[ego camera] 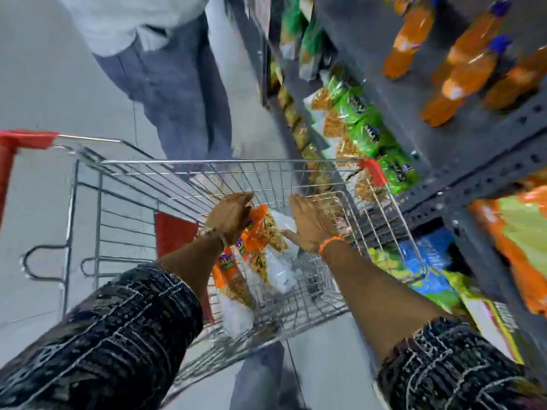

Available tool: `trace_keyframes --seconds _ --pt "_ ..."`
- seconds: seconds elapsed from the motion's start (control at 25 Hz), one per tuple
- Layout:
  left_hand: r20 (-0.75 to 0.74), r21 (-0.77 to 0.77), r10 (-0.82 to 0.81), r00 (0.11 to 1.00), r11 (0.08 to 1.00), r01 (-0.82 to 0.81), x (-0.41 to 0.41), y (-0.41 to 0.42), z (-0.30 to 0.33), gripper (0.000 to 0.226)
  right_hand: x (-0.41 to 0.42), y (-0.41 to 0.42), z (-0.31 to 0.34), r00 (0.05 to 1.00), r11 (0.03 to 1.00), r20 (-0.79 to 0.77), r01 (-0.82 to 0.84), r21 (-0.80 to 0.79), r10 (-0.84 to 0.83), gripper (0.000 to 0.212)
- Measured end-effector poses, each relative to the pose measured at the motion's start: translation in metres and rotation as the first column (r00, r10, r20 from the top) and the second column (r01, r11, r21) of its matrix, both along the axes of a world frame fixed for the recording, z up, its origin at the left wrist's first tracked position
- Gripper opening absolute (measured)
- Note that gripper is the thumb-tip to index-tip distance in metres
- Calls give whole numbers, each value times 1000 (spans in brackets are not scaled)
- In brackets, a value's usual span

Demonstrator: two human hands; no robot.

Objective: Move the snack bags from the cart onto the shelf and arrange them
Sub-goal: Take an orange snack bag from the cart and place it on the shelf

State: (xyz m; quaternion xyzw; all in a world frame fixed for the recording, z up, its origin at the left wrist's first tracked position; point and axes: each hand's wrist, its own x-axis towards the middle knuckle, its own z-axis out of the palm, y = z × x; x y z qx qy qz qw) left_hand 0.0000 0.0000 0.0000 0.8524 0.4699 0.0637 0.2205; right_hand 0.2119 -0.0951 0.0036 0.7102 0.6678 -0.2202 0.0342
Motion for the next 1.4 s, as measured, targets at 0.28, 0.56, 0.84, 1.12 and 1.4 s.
trace_keyframes --seconds 0.28,0.56,0.84,1.12,1.4 --pt "-217 -42 -234 948 972 231 16 37 -72 38 -7 55 -92 995 961 -24 88 -264 -98 90" --pt "-472 40 -170 865 976 214 34 52 -79 19 -8 72 -123 994 939 48 112 -324 -102 101" --pt "-269 218 -202 942 940 263 40 34 -18 25 12 25 -79 972 958 -46 218 -187 -231 87" --pt "644 -3 430 633 829 -560 53 -44 54 60 50 -50 30 818 871 -319 489 -52 -478 70" --pt "524 -851 821 226 494 180 114 -46 138 20 82 -116 131 546 718 -651 696 2 -527 65"
